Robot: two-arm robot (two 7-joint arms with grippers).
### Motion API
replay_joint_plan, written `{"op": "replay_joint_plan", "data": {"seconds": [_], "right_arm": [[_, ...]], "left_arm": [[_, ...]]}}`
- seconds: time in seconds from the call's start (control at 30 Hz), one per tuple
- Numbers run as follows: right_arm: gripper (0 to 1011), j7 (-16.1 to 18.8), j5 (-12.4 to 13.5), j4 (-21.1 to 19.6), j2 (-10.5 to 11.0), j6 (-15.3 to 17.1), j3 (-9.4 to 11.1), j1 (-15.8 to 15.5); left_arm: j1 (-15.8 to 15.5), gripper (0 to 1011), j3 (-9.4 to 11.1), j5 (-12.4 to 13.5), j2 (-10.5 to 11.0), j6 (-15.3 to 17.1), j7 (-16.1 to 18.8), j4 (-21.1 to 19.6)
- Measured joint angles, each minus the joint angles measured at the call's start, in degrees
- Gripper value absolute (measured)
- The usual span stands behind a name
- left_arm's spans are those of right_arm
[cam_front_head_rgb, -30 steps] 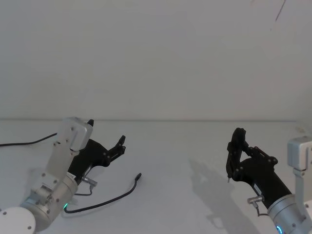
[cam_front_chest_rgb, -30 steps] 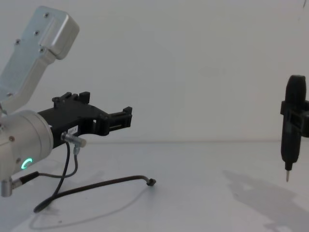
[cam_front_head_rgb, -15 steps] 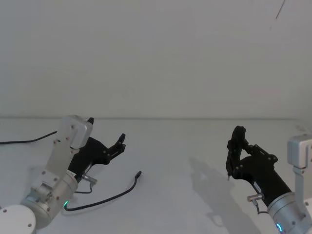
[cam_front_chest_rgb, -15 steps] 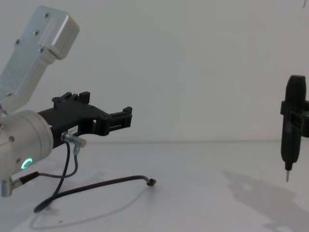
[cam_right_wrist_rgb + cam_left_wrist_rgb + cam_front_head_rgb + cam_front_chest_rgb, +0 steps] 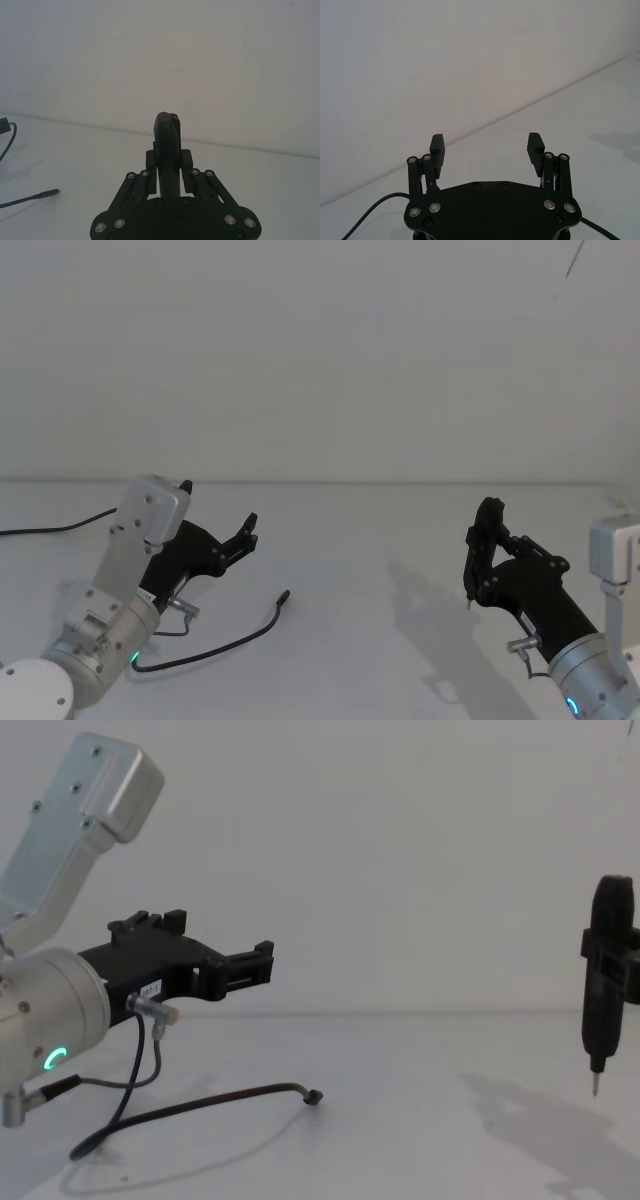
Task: Pick up the data cable with the one hand.
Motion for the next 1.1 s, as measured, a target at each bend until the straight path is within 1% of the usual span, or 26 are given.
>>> {"op": "replay_joint_plan", "data": {"seconds": [0.67,0.73,0.77,0.93,0.97,1.03,1.07,1.1], "right_arm": [[283,0.0,0.0,0.0,0.0,0.0,0.0,0.0],[284,0.0,0.0,0.0,0.0,0.0,0.0,0.0],[284,0.0,0.0,0.0,0.0,0.0,0.0,0.0],[284,0.0,0.0,0.0,0.0,0.0,0.0,0.0],[284,0.0,0.0,0.0,0.0,0.0,0.0,0.0],[284,0.0,0.0,0.0,0.0,0.0,0.0,0.0],[284,0.0,0.0,0.0,0.0,0.0,0.0,0.0],[284,0.0,0.0,0.0,0.0,0.0,0.0,0.0]], "left_arm": [[-0.25,1001,0.09,0.13,0.09,0.39,-0.44,0.05],[-0.56,1001,0.25,0.18,0.35,1.41,-1.04,0.06],[-0.56,1001,0.25,0.18,0.35,1.41,-1.04,0.06],[-0.91,1001,0.49,0.07,1.4,4.32,-2.89,-0.93],[-0.91,1001,0.53,-0.1,1.88,5.33,-3.68,-1.47],[-0.86,1001,0.56,-0.3,2.44,6.31,-4.39,-2.14],[-0.65,1001,0.56,-0.57,3.22,7.39,-5.29,-3.16],[-0.52,1001,0.57,-0.7,3.59,7.74,-5.57,-3.67]]}}
